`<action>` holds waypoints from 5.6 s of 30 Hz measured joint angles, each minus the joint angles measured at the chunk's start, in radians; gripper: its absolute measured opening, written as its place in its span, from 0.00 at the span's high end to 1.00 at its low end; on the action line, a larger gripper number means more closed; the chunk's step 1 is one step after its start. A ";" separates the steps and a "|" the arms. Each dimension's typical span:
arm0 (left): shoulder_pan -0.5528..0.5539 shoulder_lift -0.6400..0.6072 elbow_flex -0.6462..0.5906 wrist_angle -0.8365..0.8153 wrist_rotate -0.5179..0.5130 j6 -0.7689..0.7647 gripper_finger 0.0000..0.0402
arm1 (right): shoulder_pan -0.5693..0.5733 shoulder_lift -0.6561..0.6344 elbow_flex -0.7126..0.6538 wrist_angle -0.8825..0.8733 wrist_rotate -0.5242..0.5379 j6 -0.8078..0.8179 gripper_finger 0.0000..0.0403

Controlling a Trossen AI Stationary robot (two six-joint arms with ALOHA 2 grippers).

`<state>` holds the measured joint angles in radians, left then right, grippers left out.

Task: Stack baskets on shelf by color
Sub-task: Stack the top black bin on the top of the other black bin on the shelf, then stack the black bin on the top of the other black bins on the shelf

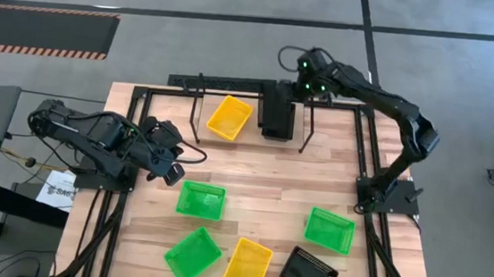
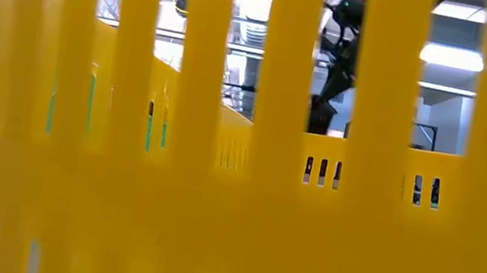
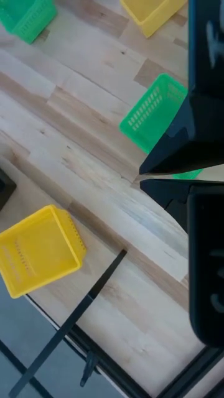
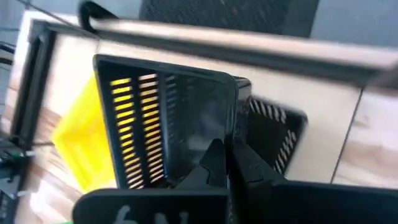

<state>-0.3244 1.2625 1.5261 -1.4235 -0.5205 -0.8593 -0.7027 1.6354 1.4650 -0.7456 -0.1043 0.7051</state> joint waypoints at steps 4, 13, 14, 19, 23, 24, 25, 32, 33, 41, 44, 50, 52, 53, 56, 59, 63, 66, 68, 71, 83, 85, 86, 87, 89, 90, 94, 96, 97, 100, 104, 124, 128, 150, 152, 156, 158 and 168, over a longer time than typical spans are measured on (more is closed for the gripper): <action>0.000 0.000 0.000 0.000 -0.001 0.006 0.97 | 0.013 -0.040 -0.096 0.052 0.004 0.042 1.00; 0.000 0.000 0.000 0.000 -0.003 0.008 0.97 | 0.035 -0.070 -0.223 0.135 0.012 0.122 1.00; 0.000 0.000 0.000 0.000 -0.003 0.009 0.97 | 0.039 -0.070 -0.237 0.145 0.020 0.132 1.00; 0.000 0.000 0.000 0.000 -0.003 0.009 0.97 | 0.055 -0.074 -0.296 0.171 0.027 0.159 1.00; 0.000 0.000 0.000 0.000 -0.001 0.009 0.97 | 0.057 -0.076 -0.319 0.175 0.040 0.158 1.00; 0.000 0.000 0.000 0.000 0.000 0.009 0.97 | 0.057 -0.076 -0.319 0.177 0.049 0.148 1.00; 0.000 0.000 0.000 0.000 0.000 0.009 0.97 | 0.058 -0.075 -0.320 0.184 0.057 0.139 0.99; 0.000 0.000 0.000 0.000 0.000 0.008 0.97 | 0.061 -0.072 -0.295 0.182 0.071 0.116 0.80; 0.000 0.000 0.000 0.000 0.000 0.008 0.97 | 0.063 -0.071 -0.290 0.176 0.077 0.105 0.77; 0.000 0.000 0.000 0.000 0.015 0.000 0.97 | 0.059 -0.064 -0.193 0.142 0.073 0.039 0.61; 0.000 0.000 0.000 0.000 0.018 -0.002 0.97 | 0.059 -0.065 -0.123 0.074 0.072 -0.003 0.58; 0.000 0.000 0.000 0.000 0.017 -0.002 0.97 | 0.102 -0.065 0.063 -0.125 0.009 -0.099 0.59; 0.000 0.000 0.000 0.000 0.017 -0.001 0.97 | 0.144 -0.067 0.131 -0.225 -0.050 -0.130 0.60; 0.000 0.000 0.000 0.000 0.017 0.000 0.97 | 0.171 -0.068 0.161 -0.281 -0.071 -0.137 0.60; 0.000 0.000 0.000 0.000 0.010 0.000 0.97 | 0.280 -0.068 0.225 -0.461 -0.084 -0.138 0.60; 0.000 0.000 0.000 0.000 0.010 0.000 0.97 | 0.415 -0.069 0.245 -0.612 -0.081 -0.093 0.60; 0.000 0.000 0.000 0.000 0.008 0.021 0.97 | 0.617 -0.059 0.245 -0.733 -0.042 0.039 0.61; 0.000 0.000 0.000 0.000 0.008 0.027 0.97 | 0.764 -0.042 0.243 -0.753 -0.005 0.194 0.62; 0.000 0.000 0.000 0.000 0.008 0.028 0.97 | 0.854 -0.028 0.246 -0.741 0.001 0.297 0.62; 0.000 0.000 0.000 0.000 0.008 0.030 0.97 | 0.981 -0.002 0.246 -0.729 0.001 0.429 0.62; 0.000 0.000 0.000 0.000 0.037 0.146 0.97 | 1.306 0.228 0.244 -0.682 -0.025 0.615 0.64; 0.000 0.000 0.000 0.001 0.042 0.156 0.97 | 1.316 0.274 0.245 -0.649 -0.080 0.614 0.64; 0.000 0.000 0.000 0.001 0.042 0.157 0.97 | 1.315 0.300 0.245 -0.625 -0.116 0.608 0.64; 0.000 0.000 0.000 0.001 0.042 0.157 0.97 | 1.315 0.324 0.245 -0.607 -0.146 0.602 0.64; 0.000 0.000 0.000 0.002 0.043 0.157 0.97 | 1.318 0.367 0.245 -0.576 -0.164 0.589 0.63; 0.000 0.000 0.000 0.002 0.044 0.156 0.97 | 1.321 0.386 0.245 -0.563 -0.168 0.572 0.63; 0.000 0.000 0.000 0.005 0.045 0.122 0.97 | 1.332 0.437 0.245 -0.568 -0.175 0.495 0.59; 0.000 0.000 0.000 0.006 0.053 0.105 0.97 | 1.340 0.452 0.245 -0.604 -0.173 0.460 0.57; 0.000 0.000 0.000 0.008 0.059 0.097 0.97 | 1.342 0.453 0.244 -0.630 -0.161 0.446 0.56; 0.000 0.000 0.000 0.008 0.071 0.080 0.97 | 1.345 0.458 0.236 -0.673 -0.133 0.424 0.53; -0.001 0.000 0.000 0.009 0.071 0.067 0.97 | 1.345 0.456 0.195 -0.648 -0.122 0.403 0.50; -0.001 0.000 0.000 0.039 0.070 0.050 0.97 | 1.323 0.455 0.091 -0.508 -0.157 0.357 0.87; 0.000 0.000 0.000 0.047 0.069 0.050 0.97 | 1.301 0.455 0.129 -0.536 -0.163 0.307 0.96; -0.001 0.000 0.000 0.045 0.068 0.051 0.97 | 1.009 0.008 0.461 -0.723 0.871 0.405 0.99; -0.001 0.000 0.000 0.045 0.069 0.051 0.97 | 0.957 -0.030 0.461 -0.686 0.908 0.369 0.99; -0.001 0.000 0.000 0.044 0.069 0.052 0.97 | 0.831 -0.076 0.460 -0.627 0.920 0.312 0.99; -0.001 0.000 0.000 0.044 0.069 0.053 0.97 | 0.758 -0.083 0.461 -0.593 0.916 0.283 0.99; -0.001 0.000 0.000 0.044 0.070 0.054 0.97 | 0.410 0.006 0.459 -0.413 0.486 0.137 0.99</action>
<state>-0.3250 1.2625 1.5265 -1.3796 -0.4509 -0.8051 -0.2922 1.6413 1.9240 -1.1588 0.3816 0.8422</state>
